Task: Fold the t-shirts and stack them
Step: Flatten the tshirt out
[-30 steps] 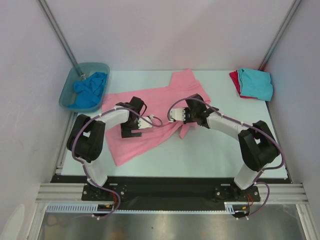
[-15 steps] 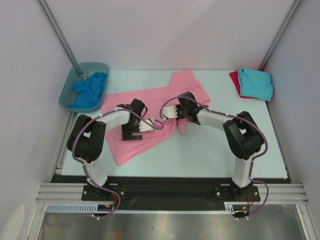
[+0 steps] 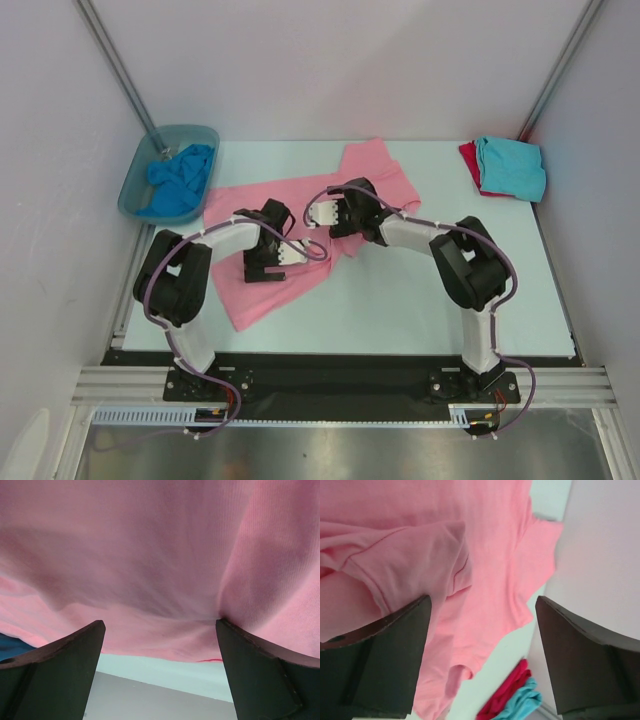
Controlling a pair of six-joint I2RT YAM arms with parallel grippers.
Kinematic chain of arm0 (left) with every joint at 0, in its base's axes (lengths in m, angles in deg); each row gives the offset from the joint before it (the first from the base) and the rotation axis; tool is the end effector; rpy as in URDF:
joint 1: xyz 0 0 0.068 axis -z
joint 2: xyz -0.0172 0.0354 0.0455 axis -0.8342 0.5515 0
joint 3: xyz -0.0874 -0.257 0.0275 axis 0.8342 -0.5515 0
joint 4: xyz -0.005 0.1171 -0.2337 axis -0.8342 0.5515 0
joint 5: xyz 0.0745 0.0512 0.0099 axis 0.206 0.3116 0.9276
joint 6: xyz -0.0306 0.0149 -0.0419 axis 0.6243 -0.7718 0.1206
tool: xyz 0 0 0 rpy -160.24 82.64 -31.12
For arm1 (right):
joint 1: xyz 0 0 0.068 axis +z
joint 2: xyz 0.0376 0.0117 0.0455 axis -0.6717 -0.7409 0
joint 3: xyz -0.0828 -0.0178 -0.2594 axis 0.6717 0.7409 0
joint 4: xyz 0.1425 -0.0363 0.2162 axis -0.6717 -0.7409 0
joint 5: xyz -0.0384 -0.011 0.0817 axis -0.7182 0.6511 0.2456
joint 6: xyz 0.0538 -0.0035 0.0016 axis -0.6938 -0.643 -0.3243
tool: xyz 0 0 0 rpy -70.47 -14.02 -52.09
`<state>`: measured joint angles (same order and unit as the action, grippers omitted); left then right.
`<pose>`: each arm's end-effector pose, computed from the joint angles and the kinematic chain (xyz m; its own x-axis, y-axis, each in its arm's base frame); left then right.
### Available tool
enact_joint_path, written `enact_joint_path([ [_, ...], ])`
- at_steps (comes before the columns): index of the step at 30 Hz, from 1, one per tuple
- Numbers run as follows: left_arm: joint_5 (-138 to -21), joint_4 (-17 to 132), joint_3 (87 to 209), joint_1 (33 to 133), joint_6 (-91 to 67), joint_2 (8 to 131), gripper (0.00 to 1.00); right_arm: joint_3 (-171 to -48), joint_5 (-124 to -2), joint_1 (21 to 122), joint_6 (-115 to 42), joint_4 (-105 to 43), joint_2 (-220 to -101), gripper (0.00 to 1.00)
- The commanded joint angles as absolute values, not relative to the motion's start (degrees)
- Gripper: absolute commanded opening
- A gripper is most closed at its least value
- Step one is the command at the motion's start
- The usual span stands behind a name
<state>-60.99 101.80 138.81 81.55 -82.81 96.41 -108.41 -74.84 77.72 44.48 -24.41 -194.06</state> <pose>0.2933 -0.1301 0.1549 -0.1177 0.9903 0.0737 0.9708 0.0991 0.2185 0.3652 0.2574 0.1782 0.3849 -0.9050 -0.1812 -0.5836 -0.0865 -0.8074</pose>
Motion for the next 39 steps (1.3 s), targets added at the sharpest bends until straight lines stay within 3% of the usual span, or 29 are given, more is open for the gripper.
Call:
enact_joint_path([
  [1,-63.51,102.96,137.55,82.11,-82.52,93.69,1.0,-114.51,-76.34,77.35,37.37,-33.5,-192.97,0.91],
  [7,-63.78,102.96,137.9,82.11,-82.25,94.12,1.0,-117.16,-75.9,75.77,27.26,-45.14,-186.74,0.92],
  [16,-63.08,102.0,138.42,82.11,-83.13,95.09,1.0,-103.39,-74.5,74.98,30.05,-48.76,-176.0,0.74],
  [20,-63.25,102.08,139.3,82.11,-82.96,95.62,1.0,-103.18,-74.41,76.2,28.48,-49.72,-176.61,0.68],
  [30,-63.16,101.73,139.92,82.11,-83.13,95.88,1.0,-105.82,-73.8,79.19,26.01,-48.58,-181.09,0.69],
  [39,-63.07,101.03,137.99,81.84,-82.96,95.09,1.0,-106.96,-75.03,79.64,26.54,-44.19,-186.63,0.61],
])
